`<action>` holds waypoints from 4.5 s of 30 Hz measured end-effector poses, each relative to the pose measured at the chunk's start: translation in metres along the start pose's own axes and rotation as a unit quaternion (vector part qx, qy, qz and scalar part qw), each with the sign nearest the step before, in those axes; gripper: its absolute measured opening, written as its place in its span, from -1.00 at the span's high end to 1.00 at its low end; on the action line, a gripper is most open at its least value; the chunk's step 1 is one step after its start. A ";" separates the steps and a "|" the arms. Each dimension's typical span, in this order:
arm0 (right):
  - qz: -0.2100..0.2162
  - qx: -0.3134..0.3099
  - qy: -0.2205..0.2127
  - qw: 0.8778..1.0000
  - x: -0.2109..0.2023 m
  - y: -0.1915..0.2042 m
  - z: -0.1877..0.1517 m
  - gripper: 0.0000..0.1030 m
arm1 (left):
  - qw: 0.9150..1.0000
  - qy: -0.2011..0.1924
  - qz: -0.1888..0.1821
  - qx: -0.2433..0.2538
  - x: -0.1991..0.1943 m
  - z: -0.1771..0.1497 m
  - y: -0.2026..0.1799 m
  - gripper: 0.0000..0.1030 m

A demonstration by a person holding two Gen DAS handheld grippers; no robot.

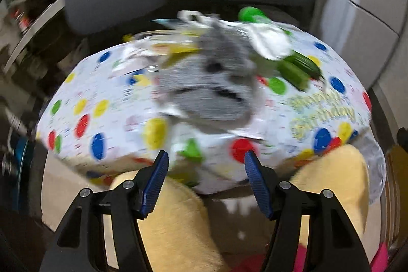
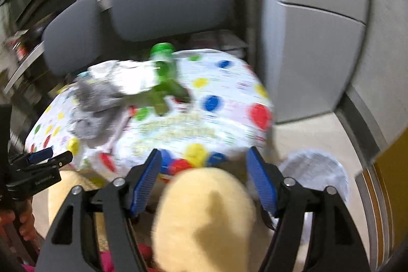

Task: Collect trash
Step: 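Bring both tools back over the table, then grasp the grey fabric scrap with the left gripper while the right grasps a wrapper, then carry both held items over the bin and open both grippers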

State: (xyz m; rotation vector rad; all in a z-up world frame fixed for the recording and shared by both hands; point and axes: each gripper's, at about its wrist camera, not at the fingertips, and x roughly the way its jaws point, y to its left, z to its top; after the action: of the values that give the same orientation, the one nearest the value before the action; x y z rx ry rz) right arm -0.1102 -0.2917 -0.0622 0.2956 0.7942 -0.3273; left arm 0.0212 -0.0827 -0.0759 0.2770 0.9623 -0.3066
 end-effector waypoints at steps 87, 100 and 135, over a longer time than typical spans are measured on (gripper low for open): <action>0.084 -0.082 -0.087 0.989 0.055 0.051 0.091 0.87 | 0.993 -0.021 -0.111 -0.034 0.031 0.090 0.014 -0.37; 0.086 -0.055 -0.076 0.992 0.064 0.029 0.079 0.87 | 0.995 0.006 -0.101 -0.024 0.081 0.115 -0.012 -0.37; 0.100 -0.029 -0.128 0.986 0.003 0.011 0.065 0.87 | 0.960 -0.178 -0.218 -0.009 -0.096 0.115 0.006 0.76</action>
State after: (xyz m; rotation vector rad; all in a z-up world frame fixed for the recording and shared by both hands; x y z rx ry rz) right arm -0.0620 -0.3064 -0.0201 0.2691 0.5161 -0.1490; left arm 0.0596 -0.1060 0.0676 -0.0144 0.6591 -0.7255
